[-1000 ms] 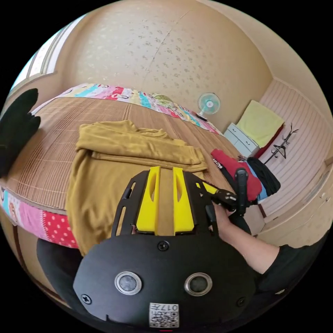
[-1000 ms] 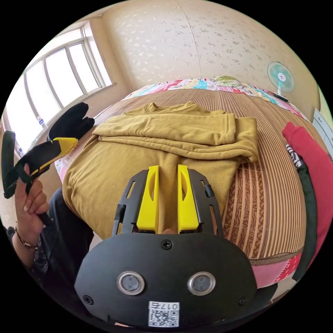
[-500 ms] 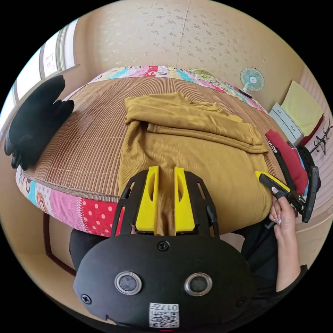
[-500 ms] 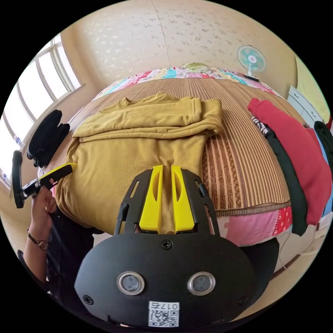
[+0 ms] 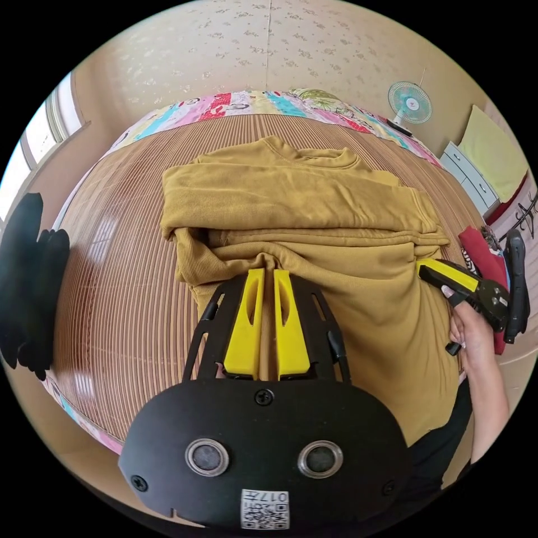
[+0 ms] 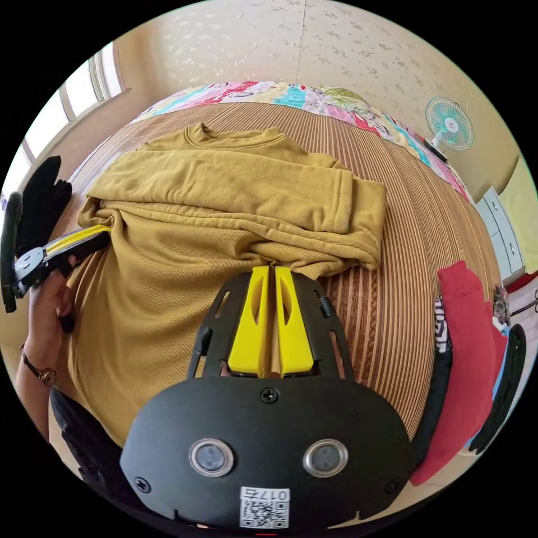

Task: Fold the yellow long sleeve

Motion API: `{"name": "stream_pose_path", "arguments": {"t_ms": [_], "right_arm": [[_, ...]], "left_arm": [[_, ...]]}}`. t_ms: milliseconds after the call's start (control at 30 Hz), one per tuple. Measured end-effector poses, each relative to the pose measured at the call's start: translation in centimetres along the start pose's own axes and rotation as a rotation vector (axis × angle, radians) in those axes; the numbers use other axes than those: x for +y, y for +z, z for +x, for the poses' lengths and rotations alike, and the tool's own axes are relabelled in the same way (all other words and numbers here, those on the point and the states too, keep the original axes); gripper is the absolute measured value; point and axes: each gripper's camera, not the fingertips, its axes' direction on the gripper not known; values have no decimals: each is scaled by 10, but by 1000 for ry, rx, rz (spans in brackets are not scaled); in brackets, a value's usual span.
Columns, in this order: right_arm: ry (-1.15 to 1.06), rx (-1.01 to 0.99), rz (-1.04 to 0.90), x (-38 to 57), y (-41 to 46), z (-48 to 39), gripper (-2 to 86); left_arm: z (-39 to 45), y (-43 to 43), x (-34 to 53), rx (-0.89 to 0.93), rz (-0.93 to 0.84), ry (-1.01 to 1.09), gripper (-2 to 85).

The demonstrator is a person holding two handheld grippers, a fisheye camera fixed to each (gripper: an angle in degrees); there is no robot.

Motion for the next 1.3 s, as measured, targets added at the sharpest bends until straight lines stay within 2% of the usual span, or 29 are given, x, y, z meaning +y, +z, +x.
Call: {"name": "stream_pose_path", "arguments": {"t_ms": [200,333,433,567,667,700,767,867,933,1033,1133,1200,1300], "right_arm": [[-17,49,20,-28,12,2,26],[33,-120,-4,-29,1,31,23],[49,-225,-30,2,-27,44,19],[31,-270,144,90,-78,20,13],[18,-214,82,127,-52,1,16],[22,-209,143,135,-52,1,17],[27,-244,146,139,-45,10,17],[63,-372,142,140,-36,36,15],[98,-454,145,142,-30,52,13],[146,-562,140,143,-20,71,10],[149,-569,145,143,-17,75,9],[143,-553,147,143,-17,74,9],[133,-551,153,142,-18,73,9]], "left_arm": [[1,10,-19,-33,14,22,39],[5,10,-14,-80,26,43,39],[-2,8,-11,-66,29,37,38],[-8,7,-8,-65,27,36,38],[-12,5,-6,-87,25,44,38],[-15,3,-6,-87,22,43,39],[-25,-3,-6,-53,10,28,39],[-63,-23,14,109,-18,-66,43],[-91,-58,57,243,81,-92,45],[-127,-116,128,322,267,-67,60],[-173,-151,192,408,336,-146,88],[-194,-154,217,462,307,-190,104],[-212,-133,229,526,144,-173,137]]}}
